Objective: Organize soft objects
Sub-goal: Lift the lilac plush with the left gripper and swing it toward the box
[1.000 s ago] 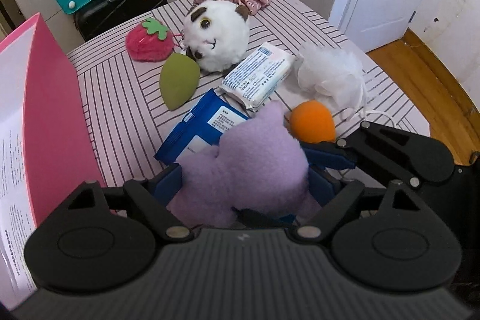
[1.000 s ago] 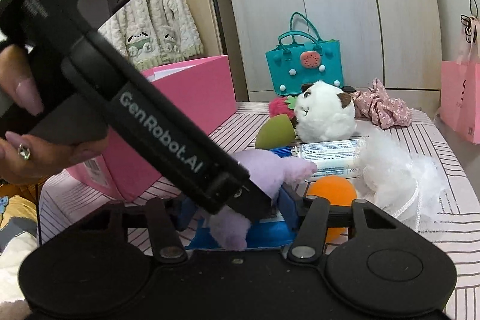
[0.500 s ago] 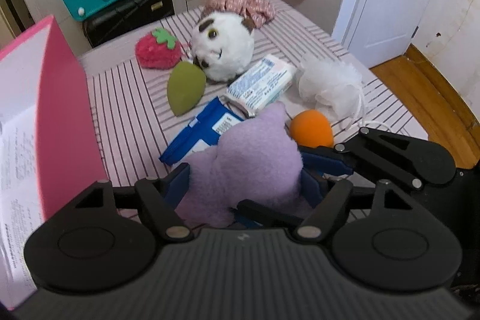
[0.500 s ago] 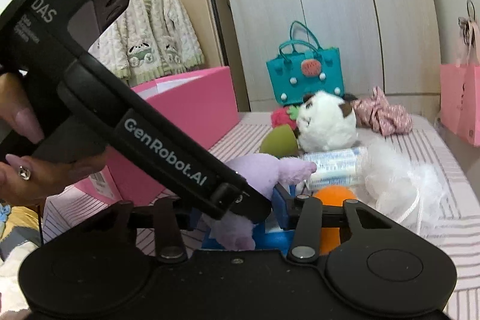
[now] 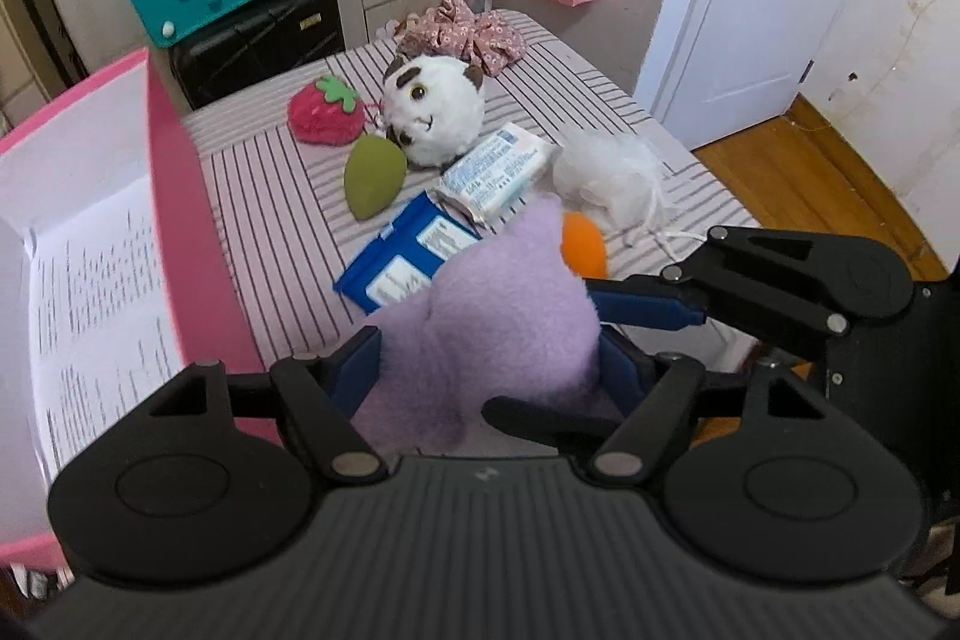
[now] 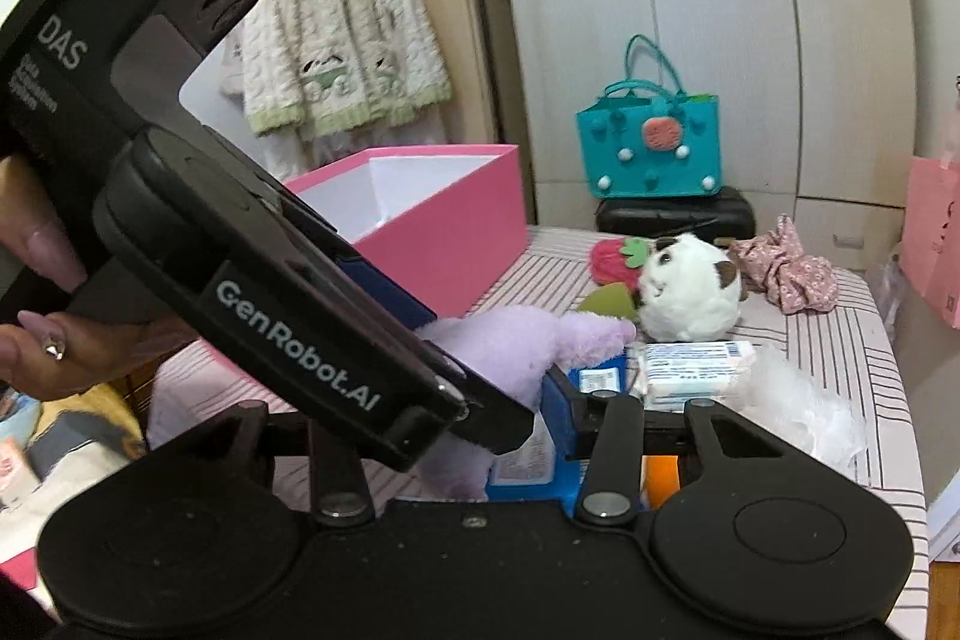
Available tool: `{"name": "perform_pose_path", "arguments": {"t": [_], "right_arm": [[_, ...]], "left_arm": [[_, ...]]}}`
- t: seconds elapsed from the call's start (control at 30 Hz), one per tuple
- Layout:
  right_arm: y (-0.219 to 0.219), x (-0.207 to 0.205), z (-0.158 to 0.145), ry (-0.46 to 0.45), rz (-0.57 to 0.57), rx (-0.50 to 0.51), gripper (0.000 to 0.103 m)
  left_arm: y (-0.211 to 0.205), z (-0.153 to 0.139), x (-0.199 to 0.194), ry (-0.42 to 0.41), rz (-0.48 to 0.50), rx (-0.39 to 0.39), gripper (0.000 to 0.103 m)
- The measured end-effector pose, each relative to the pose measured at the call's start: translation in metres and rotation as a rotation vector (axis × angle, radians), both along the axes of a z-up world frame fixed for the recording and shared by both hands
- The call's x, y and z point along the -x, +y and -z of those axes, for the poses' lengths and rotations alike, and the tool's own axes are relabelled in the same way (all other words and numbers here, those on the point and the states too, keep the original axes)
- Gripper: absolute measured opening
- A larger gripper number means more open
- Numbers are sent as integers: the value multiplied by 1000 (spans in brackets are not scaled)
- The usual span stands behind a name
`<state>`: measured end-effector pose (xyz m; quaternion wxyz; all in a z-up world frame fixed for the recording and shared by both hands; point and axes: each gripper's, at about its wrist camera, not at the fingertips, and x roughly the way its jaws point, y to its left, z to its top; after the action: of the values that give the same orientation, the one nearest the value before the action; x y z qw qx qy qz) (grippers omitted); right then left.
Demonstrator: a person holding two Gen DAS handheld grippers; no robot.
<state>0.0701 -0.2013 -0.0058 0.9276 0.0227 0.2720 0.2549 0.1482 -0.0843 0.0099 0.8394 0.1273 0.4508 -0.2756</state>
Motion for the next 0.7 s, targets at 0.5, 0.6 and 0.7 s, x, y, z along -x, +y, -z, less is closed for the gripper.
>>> {"name": "perform_pose_path", "arguments": {"t": [0.5,0.6,0.7], "right_arm": [[46,31,-38,161,-162,-14,50],[59,34,-40,152,-193,-24,50],[73,32,-46,147,-240,-27,48]], "left_arm": [[60,-28,47,169,-114,75,74],[77,-28,56,189,-153,73,74],[92,-31,62,190,-177,81,61]]}}
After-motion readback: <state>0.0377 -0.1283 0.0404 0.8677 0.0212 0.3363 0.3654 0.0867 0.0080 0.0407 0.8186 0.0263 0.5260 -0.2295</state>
